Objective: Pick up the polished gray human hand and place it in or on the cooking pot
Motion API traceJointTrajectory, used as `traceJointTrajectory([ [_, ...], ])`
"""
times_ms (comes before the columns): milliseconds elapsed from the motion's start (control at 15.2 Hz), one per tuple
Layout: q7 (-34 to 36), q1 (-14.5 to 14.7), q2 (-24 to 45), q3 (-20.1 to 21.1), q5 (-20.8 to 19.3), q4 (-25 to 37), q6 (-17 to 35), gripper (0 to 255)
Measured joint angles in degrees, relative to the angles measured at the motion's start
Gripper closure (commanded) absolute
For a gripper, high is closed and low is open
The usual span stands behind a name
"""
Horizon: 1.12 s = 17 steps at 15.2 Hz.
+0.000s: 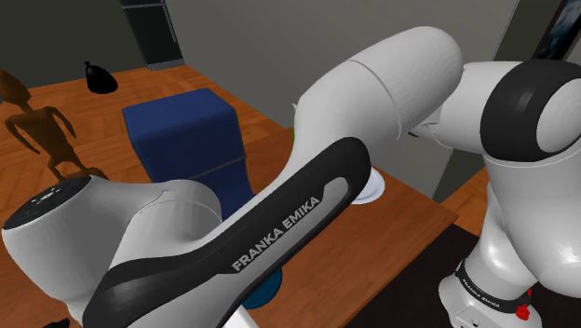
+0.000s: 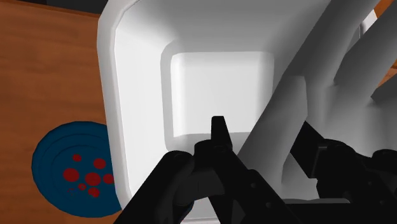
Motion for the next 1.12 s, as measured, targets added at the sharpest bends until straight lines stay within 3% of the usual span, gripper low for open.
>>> traceJointTrajectory([
  [330,0.2,0.0,0.2,-0.1,-0.2,-0.1,0.4,255],
  [396,0.2,0.0,0.2,-0.1,-0.2,-0.2,0.4,0],
  [792,0.2,-0.1,0.3,-0.2,-0.2,-0.6,0.7,0],
  [1122,-0.4,-0.1,-0.7,0.2,0.5,4.7,-5.4,0],
])
